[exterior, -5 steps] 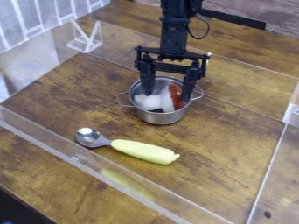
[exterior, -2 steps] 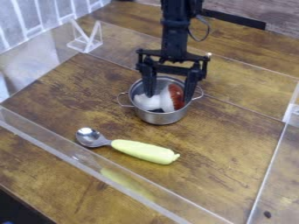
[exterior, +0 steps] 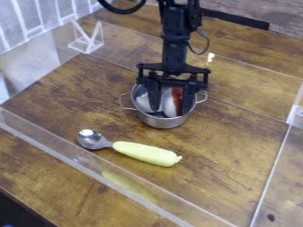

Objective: Remove the mushroom from the silver pot and put it on the table

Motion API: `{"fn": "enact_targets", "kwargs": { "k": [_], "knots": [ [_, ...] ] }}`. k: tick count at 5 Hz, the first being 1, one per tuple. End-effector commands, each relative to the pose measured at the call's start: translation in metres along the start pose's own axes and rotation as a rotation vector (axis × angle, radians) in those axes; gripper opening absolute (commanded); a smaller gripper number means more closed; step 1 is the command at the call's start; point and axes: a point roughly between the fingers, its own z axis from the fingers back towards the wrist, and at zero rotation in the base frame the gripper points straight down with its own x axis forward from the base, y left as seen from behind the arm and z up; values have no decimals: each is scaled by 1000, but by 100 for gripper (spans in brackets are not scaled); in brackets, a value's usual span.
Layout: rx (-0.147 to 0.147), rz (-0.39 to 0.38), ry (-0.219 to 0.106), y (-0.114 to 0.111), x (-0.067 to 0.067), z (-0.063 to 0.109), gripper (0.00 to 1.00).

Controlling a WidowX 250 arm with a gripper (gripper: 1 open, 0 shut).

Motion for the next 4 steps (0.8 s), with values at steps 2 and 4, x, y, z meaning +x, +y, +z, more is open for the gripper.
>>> {"fn": "enact_targets", "kwargs": {
  "k": [2,4],
  "knots": [
    [-80,97,-89,-5,-9,59,0],
    [-161,102,-110,-24,-18,113,0]
  ]
}}
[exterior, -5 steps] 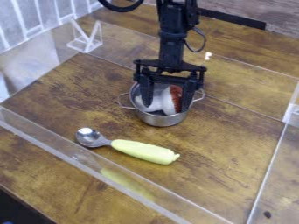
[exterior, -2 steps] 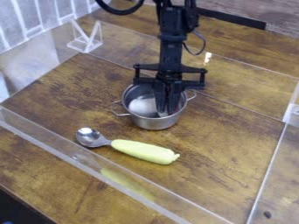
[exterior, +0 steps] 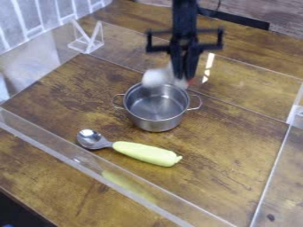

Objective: Remove the mushroom from the silver pot and put it on the table

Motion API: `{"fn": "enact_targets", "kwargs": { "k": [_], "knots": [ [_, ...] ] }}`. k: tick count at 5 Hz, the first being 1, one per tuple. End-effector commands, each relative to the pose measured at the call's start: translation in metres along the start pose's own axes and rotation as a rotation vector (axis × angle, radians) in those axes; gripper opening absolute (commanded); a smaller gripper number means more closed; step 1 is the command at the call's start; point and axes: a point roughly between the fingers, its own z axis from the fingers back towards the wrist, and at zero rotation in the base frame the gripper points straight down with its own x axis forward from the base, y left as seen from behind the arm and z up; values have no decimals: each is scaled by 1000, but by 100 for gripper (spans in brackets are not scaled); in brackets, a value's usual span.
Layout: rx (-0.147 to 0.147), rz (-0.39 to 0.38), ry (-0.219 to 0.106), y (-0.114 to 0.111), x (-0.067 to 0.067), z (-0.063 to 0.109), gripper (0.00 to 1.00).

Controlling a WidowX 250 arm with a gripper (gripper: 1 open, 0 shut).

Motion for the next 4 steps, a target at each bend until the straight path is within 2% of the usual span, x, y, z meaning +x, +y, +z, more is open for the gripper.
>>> {"fn": "enact_targets", "kwargs": {
  "k": [1,2,3,4],
  "knots": [
    [-78,-130,-85,-32,-25,58,0],
    [-99,-66,-85,-66,-45,35,0],
    [-126,35,-85,-89,-62,17,0],
    [-119,35,-79,-86,-61,-6,0]
  ]
}}
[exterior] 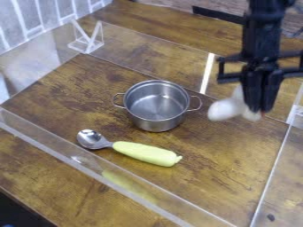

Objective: Remove the mushroom from the silver pot and put it on the table

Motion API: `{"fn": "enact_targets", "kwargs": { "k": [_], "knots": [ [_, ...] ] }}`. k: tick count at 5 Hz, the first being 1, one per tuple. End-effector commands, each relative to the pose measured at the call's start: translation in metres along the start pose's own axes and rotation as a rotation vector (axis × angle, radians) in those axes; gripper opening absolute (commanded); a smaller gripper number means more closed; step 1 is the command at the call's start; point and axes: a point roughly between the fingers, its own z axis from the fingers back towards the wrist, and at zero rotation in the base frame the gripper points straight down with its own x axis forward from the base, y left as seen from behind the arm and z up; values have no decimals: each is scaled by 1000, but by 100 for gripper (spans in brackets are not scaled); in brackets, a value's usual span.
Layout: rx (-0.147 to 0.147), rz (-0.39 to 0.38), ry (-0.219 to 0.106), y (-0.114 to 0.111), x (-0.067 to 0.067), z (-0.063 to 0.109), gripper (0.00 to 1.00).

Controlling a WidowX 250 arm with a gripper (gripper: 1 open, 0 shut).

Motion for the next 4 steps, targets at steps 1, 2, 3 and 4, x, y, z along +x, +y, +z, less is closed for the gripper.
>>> {"fn": "enact_targets", "kwargs": {
  "k": [1,2,3,4],
  "knots": [
    [-71,-29,-58,-2,2,14,0],
    [-67,-12,-64,0,13,-3,0],
    [-63,13,-72,1,22,-15,0],
    [-55,41,-80,1,25,-23,100]
  ]
}}
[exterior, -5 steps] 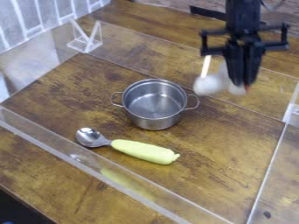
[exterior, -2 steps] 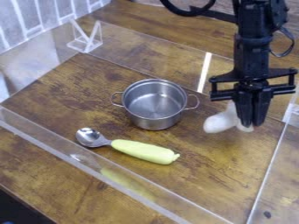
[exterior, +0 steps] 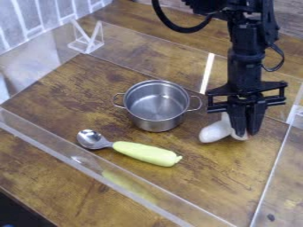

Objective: Remove the mushroom from the silver pot and put it on the table

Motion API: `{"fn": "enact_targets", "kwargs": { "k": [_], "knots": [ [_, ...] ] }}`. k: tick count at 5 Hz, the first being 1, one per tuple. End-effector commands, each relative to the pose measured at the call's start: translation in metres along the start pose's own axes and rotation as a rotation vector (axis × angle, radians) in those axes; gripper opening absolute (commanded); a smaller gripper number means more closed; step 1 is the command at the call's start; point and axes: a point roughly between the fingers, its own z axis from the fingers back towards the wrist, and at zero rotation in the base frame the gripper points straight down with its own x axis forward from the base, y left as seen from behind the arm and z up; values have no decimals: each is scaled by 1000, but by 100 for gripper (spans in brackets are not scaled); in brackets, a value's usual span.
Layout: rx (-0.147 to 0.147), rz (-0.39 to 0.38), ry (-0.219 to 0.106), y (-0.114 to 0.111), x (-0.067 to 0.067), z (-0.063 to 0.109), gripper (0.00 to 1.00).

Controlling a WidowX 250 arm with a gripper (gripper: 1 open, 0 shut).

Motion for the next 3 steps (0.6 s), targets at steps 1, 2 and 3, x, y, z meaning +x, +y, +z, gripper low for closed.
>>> {"fn": "enact_targets", "kwargs": {
  "k": [1,2,3],
  "knots": [
    [-23,28,-40,-3,-1,13,100],
    [-3,-12,-39,-3,-3,9,100],
    [16,-53,-38,-5,-5,5,100]
  ]
}}
